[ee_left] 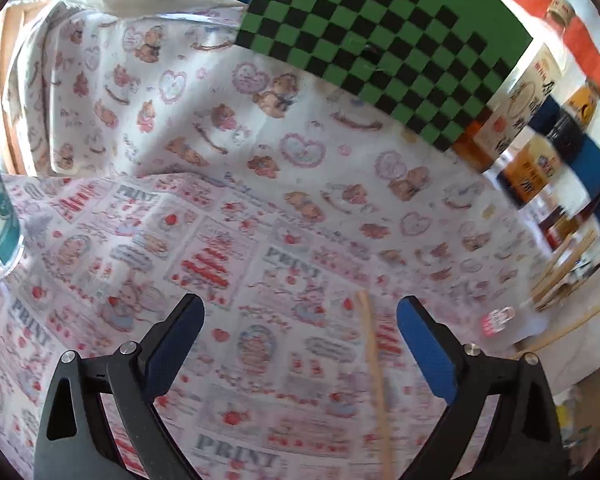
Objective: Organize utensils
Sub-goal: 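Grasp the last chopstick with the left tool and lift it while the right tool holds its chopstick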
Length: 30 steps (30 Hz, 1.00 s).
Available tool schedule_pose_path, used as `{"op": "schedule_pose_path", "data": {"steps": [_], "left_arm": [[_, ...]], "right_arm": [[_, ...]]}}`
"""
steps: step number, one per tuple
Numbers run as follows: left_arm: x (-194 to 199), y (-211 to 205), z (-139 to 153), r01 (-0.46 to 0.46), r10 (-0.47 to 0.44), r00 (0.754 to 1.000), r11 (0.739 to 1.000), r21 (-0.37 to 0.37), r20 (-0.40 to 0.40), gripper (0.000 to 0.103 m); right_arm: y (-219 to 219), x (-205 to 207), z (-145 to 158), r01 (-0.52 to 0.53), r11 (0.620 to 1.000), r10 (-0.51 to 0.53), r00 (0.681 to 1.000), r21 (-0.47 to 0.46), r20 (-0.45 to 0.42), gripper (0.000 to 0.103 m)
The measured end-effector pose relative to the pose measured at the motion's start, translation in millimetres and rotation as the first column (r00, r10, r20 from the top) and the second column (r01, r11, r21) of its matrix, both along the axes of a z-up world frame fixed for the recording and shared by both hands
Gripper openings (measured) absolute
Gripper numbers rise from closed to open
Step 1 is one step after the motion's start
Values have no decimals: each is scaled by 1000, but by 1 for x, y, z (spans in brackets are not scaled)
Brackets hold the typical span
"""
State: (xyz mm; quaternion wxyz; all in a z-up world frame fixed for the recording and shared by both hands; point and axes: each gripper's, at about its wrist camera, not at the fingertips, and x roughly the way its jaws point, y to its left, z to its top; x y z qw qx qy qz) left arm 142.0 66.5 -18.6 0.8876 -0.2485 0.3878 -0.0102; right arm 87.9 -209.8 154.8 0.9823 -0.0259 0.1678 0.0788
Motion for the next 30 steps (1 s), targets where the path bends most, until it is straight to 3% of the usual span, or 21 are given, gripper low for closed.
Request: {"op": "schedule_pose_path", "data": {"steps": [2, 4, 8, 14, 18, 21, 23, 25, 27, 30], "left_arm": [[10, -14, 13, 45, -45, 999, 999, 0, -24, 82], [22, -36, 24, 90, -87, 995, 993, 70, -54, 70], [49, -80, 24, 219, -189, 969, 955, 199, -160, 59], [85, -105, -10, 241, -160, 937, 939, 245, -310, 51], [98, -110, -29, 248, -161, 929, 939, 238, -335, 49], [103, -112, -39, 244, -146, 922, 938, 246, -358, 33], [103, -118, -41, 249, -132, 928, 916, 315, -348, 32], [104, -124, -41, 269, -137, 932, 883, 386, -336, 21], [103, -121, -40, 272, -163, 931, 907, 323, -327, 8], [100, -109, -33, 265, -182, 934, 930, 254, -307, 7]], "right_arm": [[-2, 7, -2, -5, 999, 5, 1000, 36, -7, 8], [-7, 11, -3, -6, 998, 6, 1000, 59, -2, 8], [-14, 20, -8, 24, 999, -24, 1000, 39, -1, 8], [-27, 37, -15, 27, 995, -20, 997, 97, -69, 8], [-35, 36, -10, 19, 994, -11, 998, 112, -64, 8], [-38, 33, -5, 15, 992, -8, 998, 126, -58, 8], [-39, 33, -5, 0, 990, 9, 998, 139, -67, 8], [-39, 34, -7, -5, 990, 17, 997, 143, -80, 8], [-39, 34, -7, 1, 989, 11, 997, 145, -81, 8], [-41, 30, -2, -9, 988, 20, 997, 154, -72, 8]]}}
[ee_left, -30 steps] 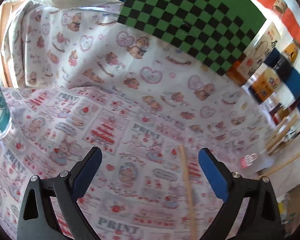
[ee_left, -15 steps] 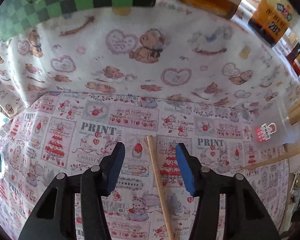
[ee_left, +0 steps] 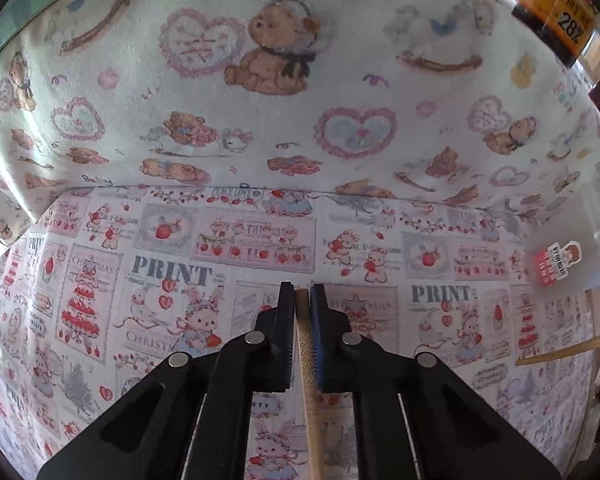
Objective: Organize utensils
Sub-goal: 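Grasp the last chopstick with the left tool and lift it while the right tool holds its chopstick, then carry both held chopsticks over the clear cup and lower them in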
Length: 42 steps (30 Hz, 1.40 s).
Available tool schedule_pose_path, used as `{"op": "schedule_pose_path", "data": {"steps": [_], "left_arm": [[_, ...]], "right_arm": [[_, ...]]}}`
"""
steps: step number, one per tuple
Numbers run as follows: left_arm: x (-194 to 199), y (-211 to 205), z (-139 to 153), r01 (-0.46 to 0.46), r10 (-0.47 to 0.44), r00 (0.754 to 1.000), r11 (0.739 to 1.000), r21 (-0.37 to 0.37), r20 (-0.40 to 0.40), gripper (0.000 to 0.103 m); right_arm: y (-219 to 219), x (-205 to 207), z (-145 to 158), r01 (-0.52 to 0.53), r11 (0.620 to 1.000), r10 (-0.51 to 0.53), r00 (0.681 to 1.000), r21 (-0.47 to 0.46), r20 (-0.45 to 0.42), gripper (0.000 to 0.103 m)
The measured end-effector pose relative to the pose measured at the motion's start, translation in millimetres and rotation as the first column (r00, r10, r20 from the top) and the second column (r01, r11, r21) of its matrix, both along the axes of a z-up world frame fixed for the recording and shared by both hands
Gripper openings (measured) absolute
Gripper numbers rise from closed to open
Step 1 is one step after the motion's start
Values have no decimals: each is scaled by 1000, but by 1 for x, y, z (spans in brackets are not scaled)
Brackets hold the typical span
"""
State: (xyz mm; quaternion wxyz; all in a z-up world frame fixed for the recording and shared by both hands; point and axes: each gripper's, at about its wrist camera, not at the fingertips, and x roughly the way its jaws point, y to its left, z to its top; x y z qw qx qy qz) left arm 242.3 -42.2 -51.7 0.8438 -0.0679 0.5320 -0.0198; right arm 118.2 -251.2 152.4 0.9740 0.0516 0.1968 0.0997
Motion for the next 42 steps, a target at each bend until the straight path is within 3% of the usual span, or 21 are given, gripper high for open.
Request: {"op": "schedule_pose_path", "data": {"steps": [6, 13, 16, 19, 23, 26, 27, 28, 34, 38, 42], "left_arm": [[-35, 21, 63, -84, 65, 974, 993, 78, 216, 6], [-76, 26, 147, -82, 95, 904, 995, -49, 417, 6], [-92, 14, 169, -78, 82, 867, 997, -29, 491, 6], [-115, 5, 184, -68, 55, 798, 998, -1, 600, 6], [-157, -2, 199, -46, 7, 669, 998, 31, 743, 6], [-184, 12, 204, -97, 65, 593, 995, -9, 802, 6], [-194, 15, 208, -81, 72, 565, 996, -31, 822, 6], [-198, 18, 210, -55, 64, 553, 998, -41, 830, 6], [-211, 31, 222, -16, 79, 541, 996, -84, 837, 6], [-221, 30, 226, 2, 55, 503, 998, -65, 863, 6], [-224, 29, 228, 8, 83, 512, 995, -101, 855, 6]], "right_arm": [[-10, -13, 16, -11, 999, 10, 999, 39, 33, 8], [-10, -25, 24, -22, 998, 19, 999, 52, 49, 8], [-6, -29, 26, -27, 999, 25, 998, 36, 53, 8], [-3, -33, 27, -25, 999, 23, 998, 26, 56, 8], [0, -35, 28, -30, 999, 29, 998, 19, 58, 8], [3, -36, 26, -17, 1000, 16, 998, 12, 59, 8], [4, -35, 25, -14, 1000, 13, 998, 6, 59, 8], [5, -35, 25, -12, 1000, 11, 998, 1, 58, 8], [8, -37, 25, -15, 1000, 16, 998, -15, 60, 8], [9, -40, 28, -20, 1000, 22, 998, -20, 67, 8], [8, -41, 30, -19, 1000, 21, 997, -22, 70, 8]]}}
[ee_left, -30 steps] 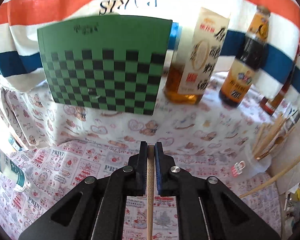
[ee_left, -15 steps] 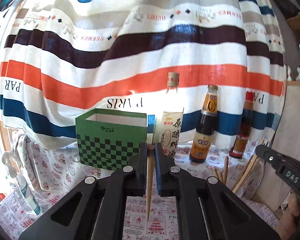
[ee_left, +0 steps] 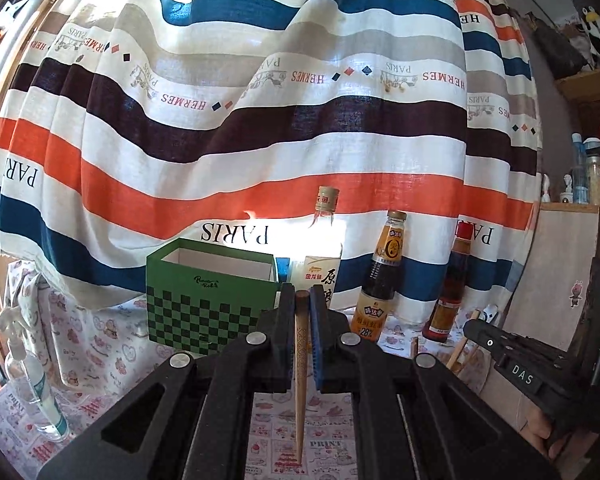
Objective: Organize utensils
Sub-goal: 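Carry both held chopsticks over the clear cup and lower them in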
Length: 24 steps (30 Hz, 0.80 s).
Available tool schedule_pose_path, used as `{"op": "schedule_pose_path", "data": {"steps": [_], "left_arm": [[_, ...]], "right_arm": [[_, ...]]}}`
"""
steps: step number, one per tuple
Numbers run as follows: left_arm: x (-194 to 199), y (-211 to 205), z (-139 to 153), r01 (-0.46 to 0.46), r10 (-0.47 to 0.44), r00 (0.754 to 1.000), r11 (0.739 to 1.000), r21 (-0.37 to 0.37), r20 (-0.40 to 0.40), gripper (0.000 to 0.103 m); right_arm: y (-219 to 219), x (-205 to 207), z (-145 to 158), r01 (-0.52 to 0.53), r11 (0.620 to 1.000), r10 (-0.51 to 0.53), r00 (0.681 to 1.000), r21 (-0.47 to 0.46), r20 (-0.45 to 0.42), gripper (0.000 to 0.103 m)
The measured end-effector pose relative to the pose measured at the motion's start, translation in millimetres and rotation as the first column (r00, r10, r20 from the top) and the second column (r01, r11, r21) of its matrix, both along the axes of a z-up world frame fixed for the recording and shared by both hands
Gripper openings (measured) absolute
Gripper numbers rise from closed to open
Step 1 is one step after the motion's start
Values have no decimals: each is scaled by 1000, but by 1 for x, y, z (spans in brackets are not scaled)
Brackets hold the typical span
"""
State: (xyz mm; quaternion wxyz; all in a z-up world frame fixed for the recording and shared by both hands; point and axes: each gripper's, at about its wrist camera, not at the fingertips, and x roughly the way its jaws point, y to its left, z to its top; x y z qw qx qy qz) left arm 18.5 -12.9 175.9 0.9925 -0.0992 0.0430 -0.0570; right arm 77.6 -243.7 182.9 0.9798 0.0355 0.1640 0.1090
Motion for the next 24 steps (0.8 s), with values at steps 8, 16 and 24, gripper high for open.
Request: {"op": "schedule_pose_path", "data": {"steps": [8, 16, 24], "left_arm": [[18, -21, 11, 111, -109, 994, 992, -59, 27, 6], [61, -79, 28, 253, -251, 967, 961, -107, 28, 6], [112, -146, 24, 260, -260, 965, 964, -56, 9, 6]], "right_arm": [[-48, -15, 23, 87, 996, -85, 985, -6, 148, 8], [-109, 7, 22, 172, 979, -185, 975, 111, 123, 8], [-144, 29, 5, 238, 946, -272, 953, 221, 137, 8]]}}
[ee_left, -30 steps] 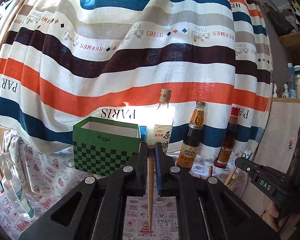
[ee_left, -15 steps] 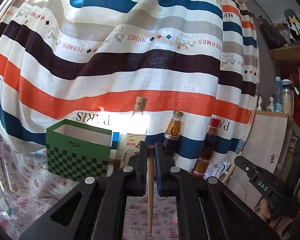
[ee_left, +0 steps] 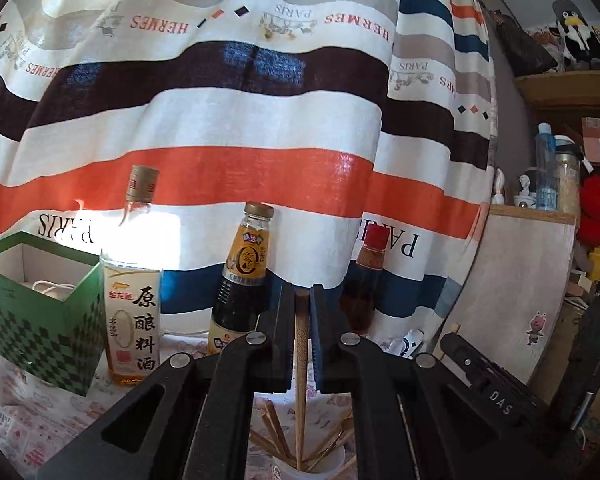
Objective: Organize utensils
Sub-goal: 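Carry both held chopsticks over the clear cup and lower them in, then open both tools, releasing the chopsticks into the cup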
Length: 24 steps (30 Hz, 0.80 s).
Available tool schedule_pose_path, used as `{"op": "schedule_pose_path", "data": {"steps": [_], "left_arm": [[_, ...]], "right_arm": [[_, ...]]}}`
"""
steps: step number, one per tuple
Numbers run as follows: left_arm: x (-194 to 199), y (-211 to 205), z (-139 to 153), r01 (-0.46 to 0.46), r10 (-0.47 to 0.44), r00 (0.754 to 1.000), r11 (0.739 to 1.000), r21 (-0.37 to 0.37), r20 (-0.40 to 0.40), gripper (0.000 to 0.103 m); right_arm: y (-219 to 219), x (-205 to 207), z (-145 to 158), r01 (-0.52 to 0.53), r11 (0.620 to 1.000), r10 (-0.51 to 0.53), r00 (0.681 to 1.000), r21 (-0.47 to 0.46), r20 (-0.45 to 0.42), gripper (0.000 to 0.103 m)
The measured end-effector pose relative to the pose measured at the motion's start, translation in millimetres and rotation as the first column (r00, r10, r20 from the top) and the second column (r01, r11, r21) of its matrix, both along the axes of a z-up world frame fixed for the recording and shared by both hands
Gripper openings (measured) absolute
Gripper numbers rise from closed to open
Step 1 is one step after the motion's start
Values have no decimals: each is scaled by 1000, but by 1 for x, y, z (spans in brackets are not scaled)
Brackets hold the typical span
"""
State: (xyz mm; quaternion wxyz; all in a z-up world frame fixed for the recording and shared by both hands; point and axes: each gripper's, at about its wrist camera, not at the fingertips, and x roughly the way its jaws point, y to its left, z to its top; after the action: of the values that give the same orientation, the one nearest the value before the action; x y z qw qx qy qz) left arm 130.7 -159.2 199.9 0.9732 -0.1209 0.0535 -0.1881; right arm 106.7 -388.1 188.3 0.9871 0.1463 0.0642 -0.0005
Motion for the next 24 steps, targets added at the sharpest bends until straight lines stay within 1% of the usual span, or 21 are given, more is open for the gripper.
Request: {"op": "schedule_pose_path", "data": {"steps": [2, 3, 5, 6, 10, 12, 15, 16, 18, 20, 24], "left_arm": [[11, -6, -6, 12, -12, 1000, 1000, -8, -19, 6], [14, -7, -10, 14, -14, 1000, 1000, -13, -22, 6], [20, -12, -16, 5, -5, 1000, 1000, -12, -19, 6], [23, -14, -19, -6, 6, 1000, 1000, -8, -19, 6], [26, -24, -33, -50, 50, 999, 999, 14, -16, 6], [28, -28, -41, -27, 27, 999, 999, 23, -28, 6], [31, -34, -51, -14, 16, 999, 998, 54, -38, 6], [33, -36, -54, -12, 14, 999, 998, 65, -43, 6], [38, -39, -60, 2, 3, 998, 996, 86, -65, 6], [40, -41, -64, -5, 13, 998, 993, 120, -67, 6], [44, -43, -68, 22, -8, 996, 987, 160, -90, 7]], "right_arm": [[-6, -10, -3, 48, 999, -49, 995, 17, 90, 8], [-7, -12, -5, 74, 997, -76, 990, 22, 115, 8], [-11, -10, -9, 99, 994, -104, 988, 45, 115, 8], [-13, -5, -12, 89, 995, -94, 990, 53, 103, 8], [-12, 20, -27, 76, 997, -77, 997, 26, 7, 8], [-7, 38, -36, 54, 999, -54, 995, -2, -82, 8], [-1, 65, -52, 3, 999, -11, 971, -33, -238, 8], [0, 71, -57, -14, 999, 5, 962, -32, -272, 8], [0, 80, -65, -47, 999, 37, 947, -23, -320, 8], [-1, 88, -71, -92, 996, 84, 924, -4, -374, 8], [-9, 89, -77, -82, 996, 88, 922, 33, -377, 8]]}}
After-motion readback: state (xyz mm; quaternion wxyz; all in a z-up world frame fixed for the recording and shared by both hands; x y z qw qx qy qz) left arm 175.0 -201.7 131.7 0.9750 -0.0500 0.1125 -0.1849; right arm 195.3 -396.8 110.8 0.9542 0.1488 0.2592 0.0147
